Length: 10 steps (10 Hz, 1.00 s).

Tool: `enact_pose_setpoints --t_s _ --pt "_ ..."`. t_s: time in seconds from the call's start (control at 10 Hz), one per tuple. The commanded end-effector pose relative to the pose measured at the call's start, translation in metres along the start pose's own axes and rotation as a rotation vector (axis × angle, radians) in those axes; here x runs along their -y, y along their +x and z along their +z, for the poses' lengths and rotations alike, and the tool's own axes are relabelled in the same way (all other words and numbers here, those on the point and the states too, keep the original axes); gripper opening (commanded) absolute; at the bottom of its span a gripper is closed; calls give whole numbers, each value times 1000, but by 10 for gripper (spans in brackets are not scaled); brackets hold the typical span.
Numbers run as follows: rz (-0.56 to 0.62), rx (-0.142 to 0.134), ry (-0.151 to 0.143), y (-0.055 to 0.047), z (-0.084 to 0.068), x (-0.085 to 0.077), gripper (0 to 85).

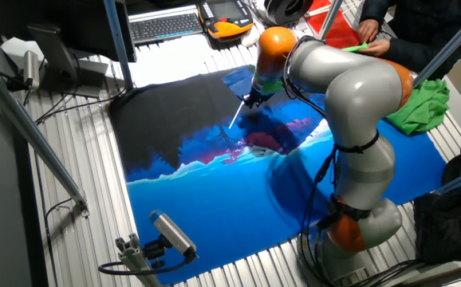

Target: Wave the flag

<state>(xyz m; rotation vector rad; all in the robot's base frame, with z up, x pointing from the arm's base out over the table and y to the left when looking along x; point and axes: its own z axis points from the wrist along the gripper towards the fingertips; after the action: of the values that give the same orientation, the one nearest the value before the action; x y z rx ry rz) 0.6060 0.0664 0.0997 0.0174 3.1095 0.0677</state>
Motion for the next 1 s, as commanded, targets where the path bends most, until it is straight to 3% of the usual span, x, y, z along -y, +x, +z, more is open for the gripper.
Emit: enact_pose_setpoints --t_s 0.0,0.1,0.3,0.4,0.6,0.7,0.8,0.9 --pt "15 -30 -24 3 -2 -2 170" --pt "60 -52 -25 8 -4 -5 0" --pt "78 -67 40 20 -14 -6 0" --pt "78 -70 55 20 -14 -6 0" --pt "136 -53 47 20 -14 -6 0" --pt "149 -40 59 20 -14 -6 0" --pt "149 -39 80 20 -14 -6 0" --pt "145 -47 66 20 -14 -6 0"
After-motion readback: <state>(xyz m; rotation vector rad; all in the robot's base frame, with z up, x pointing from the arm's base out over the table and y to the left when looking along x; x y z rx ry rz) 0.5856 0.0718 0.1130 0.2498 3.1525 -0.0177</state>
